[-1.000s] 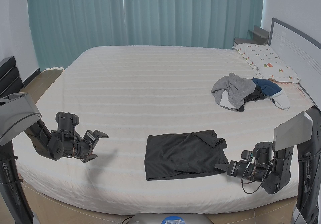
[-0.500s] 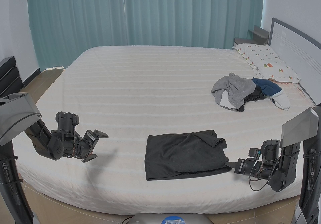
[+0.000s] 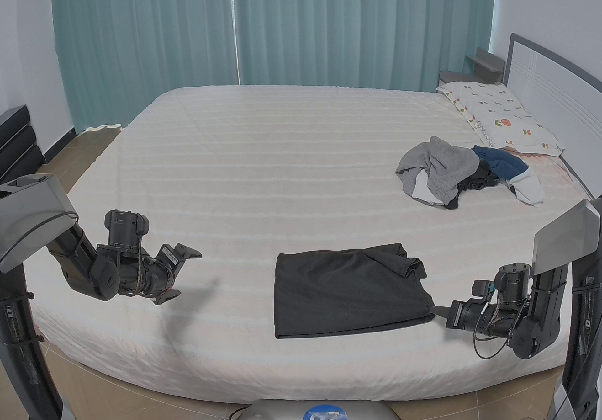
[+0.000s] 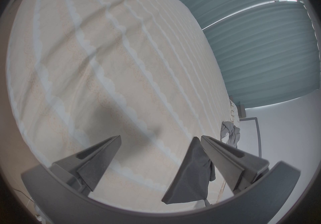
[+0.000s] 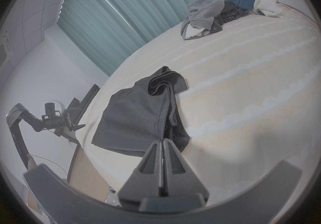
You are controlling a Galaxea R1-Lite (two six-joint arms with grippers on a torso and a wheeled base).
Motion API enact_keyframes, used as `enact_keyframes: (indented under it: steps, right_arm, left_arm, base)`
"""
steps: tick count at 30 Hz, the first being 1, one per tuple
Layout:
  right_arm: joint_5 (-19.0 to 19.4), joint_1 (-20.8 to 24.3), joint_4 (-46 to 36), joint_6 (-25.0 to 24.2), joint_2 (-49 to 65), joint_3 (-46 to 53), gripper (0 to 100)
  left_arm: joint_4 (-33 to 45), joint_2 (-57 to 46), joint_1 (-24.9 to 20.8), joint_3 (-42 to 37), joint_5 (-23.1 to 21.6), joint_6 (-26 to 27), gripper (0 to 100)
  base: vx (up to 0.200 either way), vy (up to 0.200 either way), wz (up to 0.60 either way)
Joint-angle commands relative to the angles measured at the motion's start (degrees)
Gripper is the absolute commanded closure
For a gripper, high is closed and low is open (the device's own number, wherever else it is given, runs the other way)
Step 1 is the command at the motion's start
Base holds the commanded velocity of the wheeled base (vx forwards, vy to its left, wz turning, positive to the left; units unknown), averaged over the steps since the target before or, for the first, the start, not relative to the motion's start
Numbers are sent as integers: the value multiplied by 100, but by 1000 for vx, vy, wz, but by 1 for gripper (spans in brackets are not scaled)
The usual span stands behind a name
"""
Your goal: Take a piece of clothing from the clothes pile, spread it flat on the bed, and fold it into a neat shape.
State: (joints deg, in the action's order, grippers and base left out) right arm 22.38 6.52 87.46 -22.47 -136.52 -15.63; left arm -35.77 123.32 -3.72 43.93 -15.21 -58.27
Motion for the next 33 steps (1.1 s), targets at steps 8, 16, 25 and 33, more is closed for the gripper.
enact_keyframes:
  steps: [8, 16, 25, 33]
  right_arm:
    - [3, -107, -141, 155, -41, -54, 100]
    - [21, -160, -123, 234, 231, -221, 0]
    - [-15, 385, -598, -539, 513, -1434, 0]
    - [47, 1000, -2268, -1700, 469, -2858, 0]
  left_arm:
    - [-9, 43, -6, 10, 18, 0, 0]
    - [-9, 43, -6, 19, 18, 0, 0]
    - [-9, 52, -15, 19, 27, 0, 0]
    - [-9, 52, -32, 19, 89, -18, 0]
  base:
    - [0, 0, 0]
    - [0, 0, 0]
    - [0, 0, 0]
    - [0, 0, 0]
